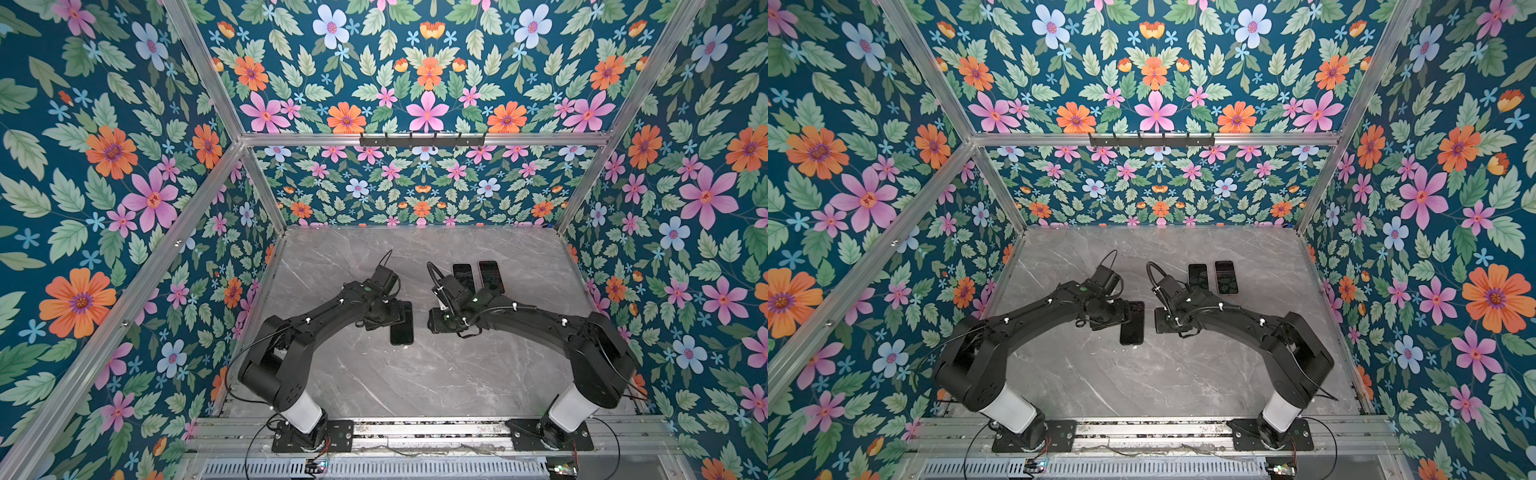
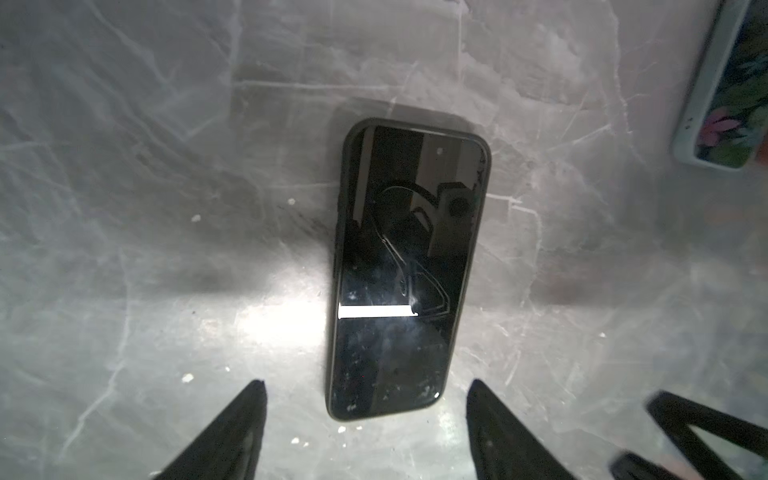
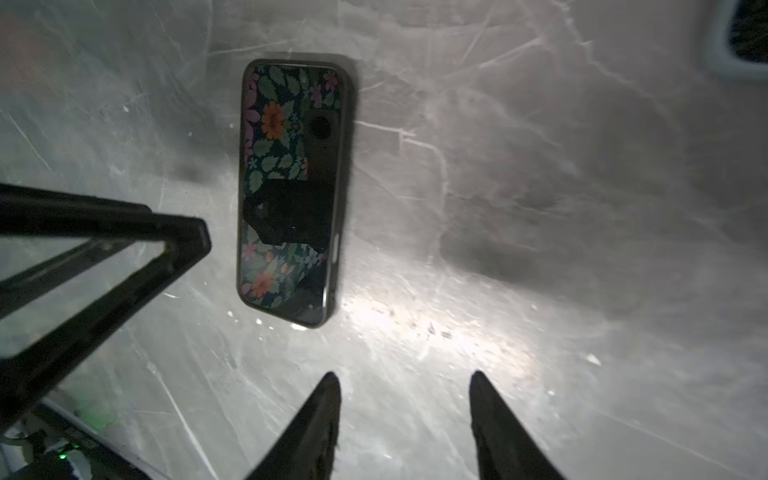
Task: Put the phone into the phone case
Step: 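Lift the cased black phone with the left gripper while the right gripper releases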
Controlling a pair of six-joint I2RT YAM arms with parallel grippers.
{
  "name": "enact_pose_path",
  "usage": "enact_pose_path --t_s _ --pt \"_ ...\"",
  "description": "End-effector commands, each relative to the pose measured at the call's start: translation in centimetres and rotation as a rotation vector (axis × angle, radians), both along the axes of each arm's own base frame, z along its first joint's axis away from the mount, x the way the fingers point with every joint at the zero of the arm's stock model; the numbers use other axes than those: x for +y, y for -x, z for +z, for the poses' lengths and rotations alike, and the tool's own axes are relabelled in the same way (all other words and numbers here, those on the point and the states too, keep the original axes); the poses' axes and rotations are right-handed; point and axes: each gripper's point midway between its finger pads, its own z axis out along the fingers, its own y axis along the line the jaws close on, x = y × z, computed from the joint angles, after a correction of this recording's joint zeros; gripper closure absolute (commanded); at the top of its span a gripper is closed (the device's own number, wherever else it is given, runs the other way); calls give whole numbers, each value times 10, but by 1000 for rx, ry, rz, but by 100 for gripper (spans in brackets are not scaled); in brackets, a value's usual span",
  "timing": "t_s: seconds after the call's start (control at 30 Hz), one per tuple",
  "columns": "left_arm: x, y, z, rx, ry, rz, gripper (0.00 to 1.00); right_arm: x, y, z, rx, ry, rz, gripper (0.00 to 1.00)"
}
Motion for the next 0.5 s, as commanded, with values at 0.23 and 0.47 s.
enact_pose_path --t_s 0.23,0.47 --pt "-20 -5 -16 67 -190 6 4 -30 1 0 -77 -6 -15 28" --pt "-28 -4 -30 114 -208 2 7 -26 8 -4 -82 -54 12 14"
